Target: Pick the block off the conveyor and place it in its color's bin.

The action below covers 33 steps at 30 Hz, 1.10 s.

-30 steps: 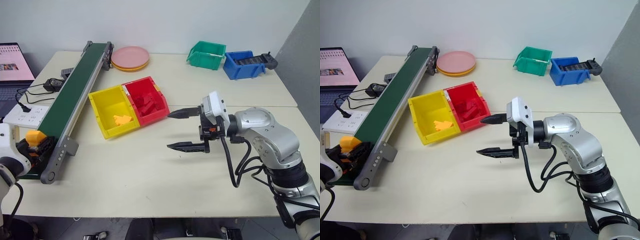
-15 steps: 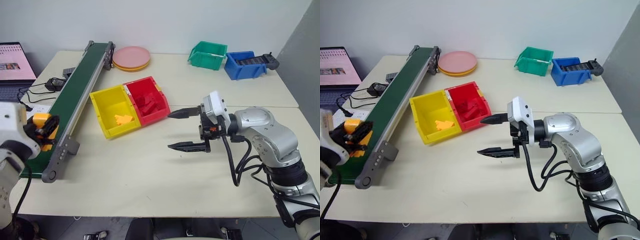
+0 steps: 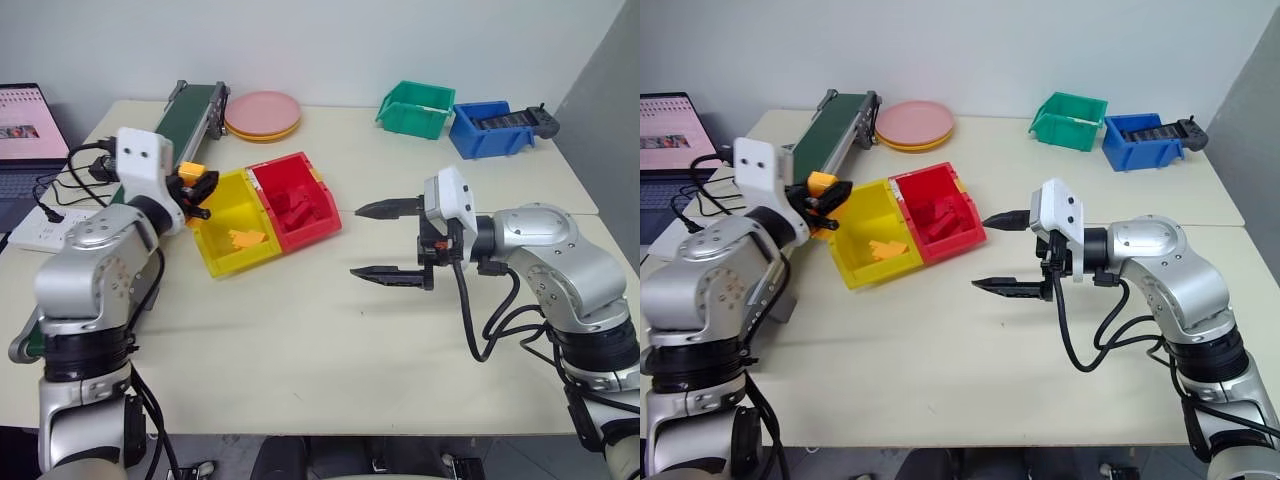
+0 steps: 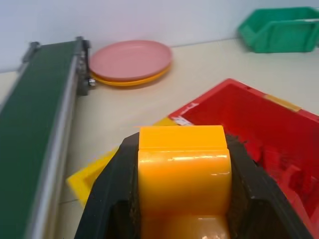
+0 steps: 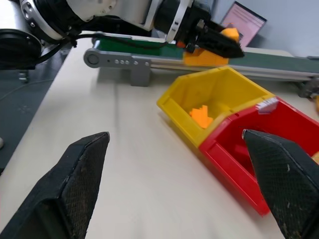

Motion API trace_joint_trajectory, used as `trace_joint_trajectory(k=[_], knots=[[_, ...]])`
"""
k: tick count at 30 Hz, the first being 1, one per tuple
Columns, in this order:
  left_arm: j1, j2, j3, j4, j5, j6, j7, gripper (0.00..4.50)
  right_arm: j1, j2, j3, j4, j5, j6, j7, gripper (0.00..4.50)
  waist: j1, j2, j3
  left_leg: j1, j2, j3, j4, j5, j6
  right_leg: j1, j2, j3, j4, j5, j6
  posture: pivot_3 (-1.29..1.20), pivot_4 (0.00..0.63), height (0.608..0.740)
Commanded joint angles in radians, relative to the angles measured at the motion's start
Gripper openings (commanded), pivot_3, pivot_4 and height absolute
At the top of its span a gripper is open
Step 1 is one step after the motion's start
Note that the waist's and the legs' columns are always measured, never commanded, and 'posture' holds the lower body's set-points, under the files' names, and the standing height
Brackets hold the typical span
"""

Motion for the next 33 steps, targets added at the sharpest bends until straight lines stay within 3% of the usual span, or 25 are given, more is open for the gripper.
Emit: trace_joint_trajectory(k=[1, 4, 5, 13, 18, 23, 28, 33], knots=[[-0.03, -0.008, -0.018, 0.023, 0.032, -0.067, -0.025, 1.52, 0.005, -0.012, -0.039, -0.05, 0.025, 0.011, -0.023, 4.5, -0.001, 0.0, 0.0, 0.0, 0.0, 0.0, 0.0, 0.0, 0.0, 0.0, 0.0, 0.0, 0.0, 0.0, 0.0, 0.0, 0.15, 0.74], [-0.027, -0.016, -0.015, 0.035, 0.045, -0.088, -0.025, 1.52, 0.013, -0.014, -0.039, -0.056, 0.025, 0.011, -0.028, 4.5, 0.0, 0.0, 0.0, -0.001, 0.0, 0.0, 0.0, 0.0, 0.0, -0.001, 0.0, -0.001, 0.0, 0.0, 0.0, 0.0, 0.15, 0.74], [-0.023, -0.021, -0.009, 0.034, 0.041, -0.09, -0.025, 2.22, 0.016, -0.014, -0.038, -0.056, 0.024, 0.008, -0.029, 4.5, 0.0, 0.0, 0.0, -0.001, 0.0, 0.0, 0.0, 0.0, 0.0, -0.001, 0.0, -0.001, 0.001, 0.0, 0.0, 0.0, 0.15, 0.74], [0.034, 0.005, -0.015, -0.041, 0.053, -0.073, -0.061, 3.8, 0.019, -0.017, -0.025, -0.04, 0.0, -0.023, -0.034, 4.5, 0.001, 0.0, 0.0, -0.001, 0.0, -0.001, 0.001, 0.0, 0.0, -0.001, 0.0, -0.001, 0.0, 0.0, 0.0, 0.0, 0.15, 0.74], [0.225, 0.124, 0.049, -0.315, 0.027, 0.006, -0.122, 3.8, 0.034, -0.005, -0.026, -0.012, -0.037, -0.089, -0.04, 4.5, -0.005, 0.0, 0.0, -0.001, 0.001, 0.0, 0.0, 0.0, 0.0, -0.001, 0.0, 0.0, 0.0, 0.0, 0.0, 0.0, 0.15, 0.74], [0.47, 0.165, 0.202, -0.509, -0.056, 0.086, -0.189, 3.8, 0.078, 0.001, -0.057, 0.054, -0.059, -0.215, -0.011, 4.5, 0.001, 0.0, 0.0, 0.0, 0.0, 0.0, 0.0, 0.0, 0.0, 0.0, 0.0, 0.0, 0.0, 0.0, 0.0, 0.0, 0.15, 0.74], [0.6, 0.124, 0.343, -0.62, -0.136, 0.117, -0.196, 3.8, 0.102, -0.008, -0.076, 0.094, -0.044, -0.265, 0.019, 4.5, 0.006, 0.0, 0.0, 0.002, 0.0, -0.001, 0.0, 0.0, 0.0, 0.002, 0.0, -0.001, 0.001, 0.0, 0.0, 0.0, 0.15, 0.74], [0.673, 0.026, 0.381, -0.691, -0.183, 0.078, -0.169, 3.8, 0.107, -0.013, -0.07, 0.134, -0.038, -0.276, 0.047, 4.5, 0.004, 0.0, 0.0, 0.003, 0.0, 0.0, 0.0, 0.0, 0.0, 0.003, 0.0, 0.0, 0.0, 0.0, 0.0, 0.0, 0.15, 0.74]])
